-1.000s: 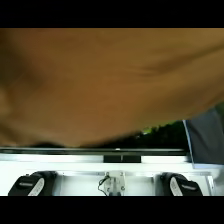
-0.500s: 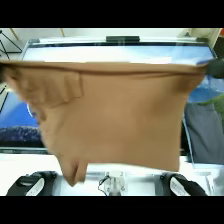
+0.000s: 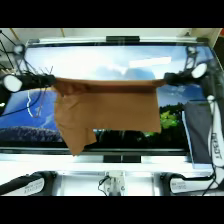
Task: Fold the shirts.
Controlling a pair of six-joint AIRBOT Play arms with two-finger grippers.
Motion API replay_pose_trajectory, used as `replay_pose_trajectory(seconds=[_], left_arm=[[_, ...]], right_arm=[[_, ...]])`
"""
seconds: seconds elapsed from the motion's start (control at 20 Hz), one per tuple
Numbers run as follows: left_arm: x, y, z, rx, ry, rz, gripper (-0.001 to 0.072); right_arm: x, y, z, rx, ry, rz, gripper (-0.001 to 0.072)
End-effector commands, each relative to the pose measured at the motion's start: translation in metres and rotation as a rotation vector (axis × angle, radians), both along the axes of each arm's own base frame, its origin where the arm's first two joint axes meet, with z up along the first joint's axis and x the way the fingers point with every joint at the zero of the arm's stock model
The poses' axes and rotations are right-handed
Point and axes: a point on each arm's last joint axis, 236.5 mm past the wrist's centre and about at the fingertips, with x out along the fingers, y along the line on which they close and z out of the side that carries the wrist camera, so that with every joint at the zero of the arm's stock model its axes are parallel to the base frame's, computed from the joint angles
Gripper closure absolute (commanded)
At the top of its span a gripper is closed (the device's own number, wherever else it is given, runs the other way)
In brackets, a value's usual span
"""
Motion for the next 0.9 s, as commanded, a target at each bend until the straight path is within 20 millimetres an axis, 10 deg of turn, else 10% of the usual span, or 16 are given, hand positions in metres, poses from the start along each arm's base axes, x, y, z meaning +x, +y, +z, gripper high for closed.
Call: replay_pose_trajectory(seconds=[0.0,0.1,0.15,0.45,0.6,0.85], left_arm=[[-0.005,-0.026,-0.073,-0.175,0.214,0.054,0.0635],[-0.023,-0.033,-0.085,-0.227,0.327,0.062,0.0122],[-0.034,-0.028,-0.085,-0.213,0.381,0.046,0.0049],[-0.149,0.068,-0.086,-0.116,0.772,0.005,0.0110],[-0.179,0.060,-0.119,-0.286,0.751,0.080,0.0111],[-0.185,0.032,-0.164,-0.415,0.698,0.137,0.0112]], right_arm=[[0.003,0.034,-0.039,0.047,0.068,0.015,0.0638],[-0.004,0.035,-0.031,0.071,0.093,0.016,0.0370],[-0.011,0.030,-0.021,0.071,0.118,0.023,0.0186],[-0.124,-0.054,-0.002,0.009,0.496,-0.020,0.0225],[-0.166,-0.054,-0.017,0.150,0.606,-0.055,0.0224],[-0.162,-0.017,-0.016,0.302,0.559,-0.008,0.0222]])
